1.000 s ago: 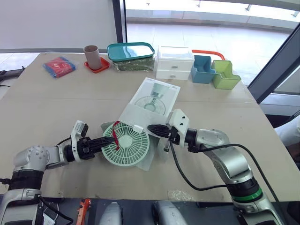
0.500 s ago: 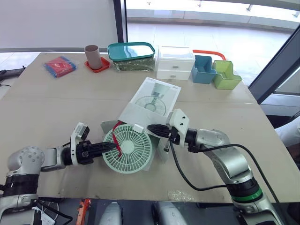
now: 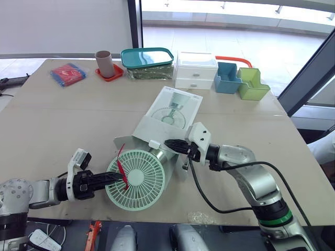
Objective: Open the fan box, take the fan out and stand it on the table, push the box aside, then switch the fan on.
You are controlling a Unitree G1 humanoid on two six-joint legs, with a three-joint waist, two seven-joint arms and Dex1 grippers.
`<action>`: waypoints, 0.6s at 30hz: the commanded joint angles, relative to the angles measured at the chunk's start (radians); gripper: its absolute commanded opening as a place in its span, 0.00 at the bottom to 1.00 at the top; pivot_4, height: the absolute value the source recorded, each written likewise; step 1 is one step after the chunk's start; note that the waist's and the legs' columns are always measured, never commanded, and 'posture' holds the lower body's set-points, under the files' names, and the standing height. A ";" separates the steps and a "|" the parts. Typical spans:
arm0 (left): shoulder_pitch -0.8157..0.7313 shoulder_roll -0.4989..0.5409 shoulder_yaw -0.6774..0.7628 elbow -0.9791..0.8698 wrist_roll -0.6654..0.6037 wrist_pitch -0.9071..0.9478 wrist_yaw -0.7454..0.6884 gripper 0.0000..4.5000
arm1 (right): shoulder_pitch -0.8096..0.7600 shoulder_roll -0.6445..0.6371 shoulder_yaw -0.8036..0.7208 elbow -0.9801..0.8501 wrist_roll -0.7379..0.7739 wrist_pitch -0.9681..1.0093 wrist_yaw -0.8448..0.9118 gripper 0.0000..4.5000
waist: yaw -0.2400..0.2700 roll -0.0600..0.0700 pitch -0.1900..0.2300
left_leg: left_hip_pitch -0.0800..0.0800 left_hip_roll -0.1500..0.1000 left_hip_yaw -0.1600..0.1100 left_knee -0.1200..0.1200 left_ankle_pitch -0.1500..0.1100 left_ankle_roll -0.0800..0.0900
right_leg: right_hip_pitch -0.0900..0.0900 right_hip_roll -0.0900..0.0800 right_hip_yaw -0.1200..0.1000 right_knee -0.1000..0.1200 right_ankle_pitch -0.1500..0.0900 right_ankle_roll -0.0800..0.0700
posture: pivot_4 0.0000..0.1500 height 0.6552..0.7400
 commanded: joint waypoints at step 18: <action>-0.073 0.231 -0.117 -0.059 0.364 -0.620 -0.270 0.98 | -0.007 0.001 0.015 0.055 -0.008 -0.003 0.026 0.00 | 0.000 0.000 0.000 | 0.000 0.000 0.000 0.000 0.001 -0.002 | 0.000 0.001 -0.001 0.000 0.000 -0.001 | 1.00 1.00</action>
